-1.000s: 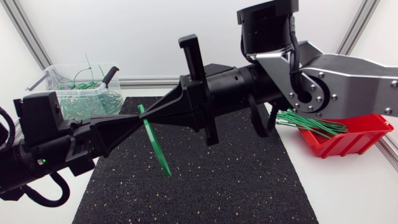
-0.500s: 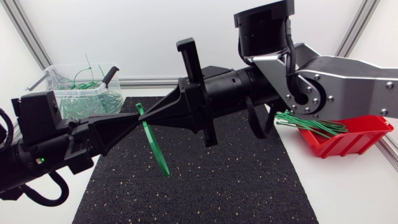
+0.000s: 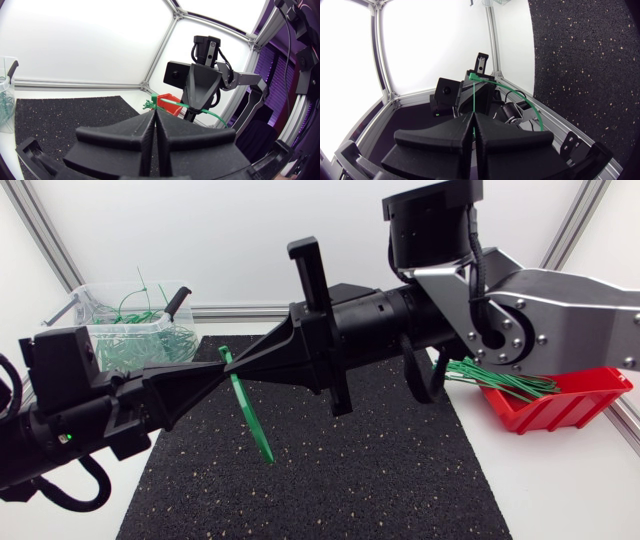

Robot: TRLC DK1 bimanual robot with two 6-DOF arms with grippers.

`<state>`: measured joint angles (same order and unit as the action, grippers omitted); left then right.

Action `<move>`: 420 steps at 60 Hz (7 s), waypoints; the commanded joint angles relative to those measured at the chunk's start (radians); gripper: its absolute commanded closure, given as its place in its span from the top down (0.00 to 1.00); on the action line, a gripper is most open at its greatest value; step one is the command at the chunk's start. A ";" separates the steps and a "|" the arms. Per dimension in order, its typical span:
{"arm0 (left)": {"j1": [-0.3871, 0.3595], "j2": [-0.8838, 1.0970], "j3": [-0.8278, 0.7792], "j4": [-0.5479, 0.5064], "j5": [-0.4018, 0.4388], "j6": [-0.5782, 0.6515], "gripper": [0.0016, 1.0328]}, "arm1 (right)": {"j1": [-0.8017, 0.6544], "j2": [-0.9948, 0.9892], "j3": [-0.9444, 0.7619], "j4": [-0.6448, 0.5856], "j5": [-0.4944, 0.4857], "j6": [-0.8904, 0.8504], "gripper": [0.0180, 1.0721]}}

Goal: Take a green cable tie from the red box, thread the tail through the head to close it, then place it in the transparent bin on the left.

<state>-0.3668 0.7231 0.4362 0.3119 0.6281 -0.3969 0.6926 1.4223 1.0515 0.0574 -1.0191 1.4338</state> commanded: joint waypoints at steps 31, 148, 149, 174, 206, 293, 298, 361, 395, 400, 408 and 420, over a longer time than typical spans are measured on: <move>-0.014 0.006 -0.017 0.013 0.007 -0.011 0.03 | 0.018 0.007 -0.027 0.024 0.013 0.033 0.05; -0.218 -0.166 -0.103 -0.042 -0.272 0.283 0.03 | -0.008 0.058 -0.067 0.133 0.010 -0.033 0.05; -0.222 -0.172 -0.106 -0.042 -0.277 0.288 0.03 | -0.010 0.058 -0.065 0.133 0.010 -0.036 0.05; -0.202 -0.163 -0.108 -0.028 -0.324 0.329 0.03 | -0.030 -0.045 -0.073 0.087 -0.010 -0.081 0.58; -0.178 -0.106 -0.056 -0.069 -0.318 0.326 0.03 | -0.065 0.015 -0.054 0.022 0.002 -0.177 0.60; 0.289 0.743 0.441 -0.295 0.469 0.299 0.03 | 0.156 0.244 0.185 -0.673 0.837 -2.363 0.95; 0.287 0.763 0.461 -0.306 0.475 0.306 0.03 | 0.206 0.217 0.127 -0.602 0.942 -2.446 0.95; 0.258 0.921 0.723 -0.830 0.529 0.675 0.03 | 0.521 0.305 -0.137 -0.024 1.308 -2.824 0.73; 0.282 0.983 0.800 -1.028 0.555 0.836 0.03 | 0.599 0.397 -0.197 0.191 1.312 -2.844 0.37; 0.279 0.987 0.803 -1.030 0.556 0.840 0.03 | 0.607 0.402 -0.208 0.209 1.311 -2.840 0.36; 0.279 0.997 0.806 -1.030 0.556 0.848 0.03 | 0.616 0.420 -0.214 0.233 1.311 -2.834 0.35; 0.278 1.001 0.802 -1.030 0.556 0.854 0.03 | 0.624 0.438 -0.211 0.259 1.301 -2.833 0.32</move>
<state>-0.0898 1.7012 1.2186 -0.7032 1.1709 0.4278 1.3064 1.8355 0.8616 0.2935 0.2852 -1.3918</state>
